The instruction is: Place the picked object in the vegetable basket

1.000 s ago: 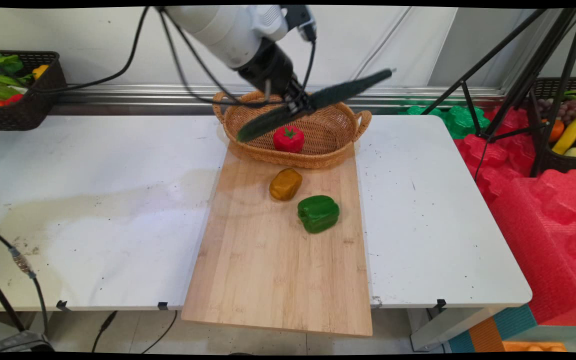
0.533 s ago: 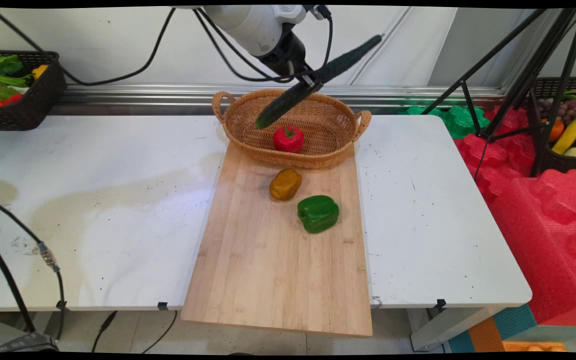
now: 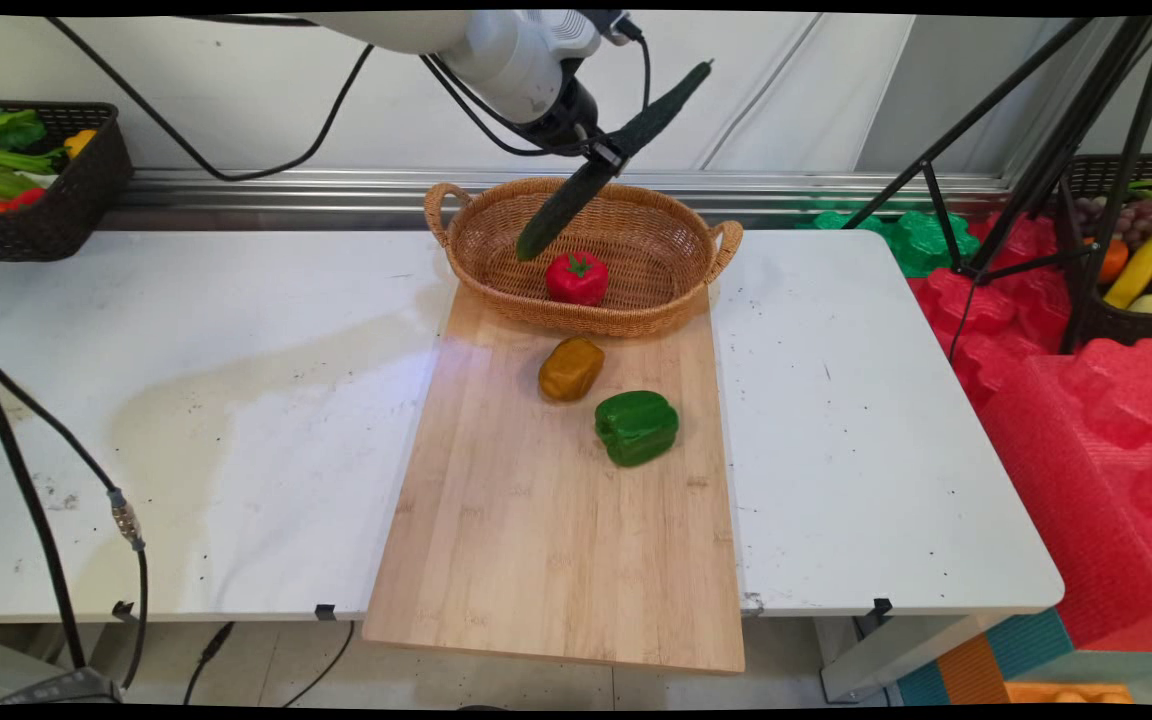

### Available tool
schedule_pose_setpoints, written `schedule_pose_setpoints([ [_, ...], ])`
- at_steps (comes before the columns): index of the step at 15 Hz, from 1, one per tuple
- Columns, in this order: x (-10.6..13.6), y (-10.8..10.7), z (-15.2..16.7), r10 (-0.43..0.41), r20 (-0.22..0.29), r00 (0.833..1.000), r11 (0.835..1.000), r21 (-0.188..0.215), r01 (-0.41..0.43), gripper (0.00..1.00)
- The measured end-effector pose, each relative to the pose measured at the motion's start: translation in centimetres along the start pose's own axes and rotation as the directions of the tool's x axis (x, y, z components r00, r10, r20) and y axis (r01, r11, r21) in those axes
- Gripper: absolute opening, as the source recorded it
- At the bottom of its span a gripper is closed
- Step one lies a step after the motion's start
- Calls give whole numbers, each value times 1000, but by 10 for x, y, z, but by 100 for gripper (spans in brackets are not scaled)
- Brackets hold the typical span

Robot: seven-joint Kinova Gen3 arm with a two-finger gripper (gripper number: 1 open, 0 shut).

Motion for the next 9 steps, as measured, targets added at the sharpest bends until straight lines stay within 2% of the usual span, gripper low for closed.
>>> schedule_pose_setpoints([
  [9,-30,-20,41,-133,50,990,991,31,132,0],
])
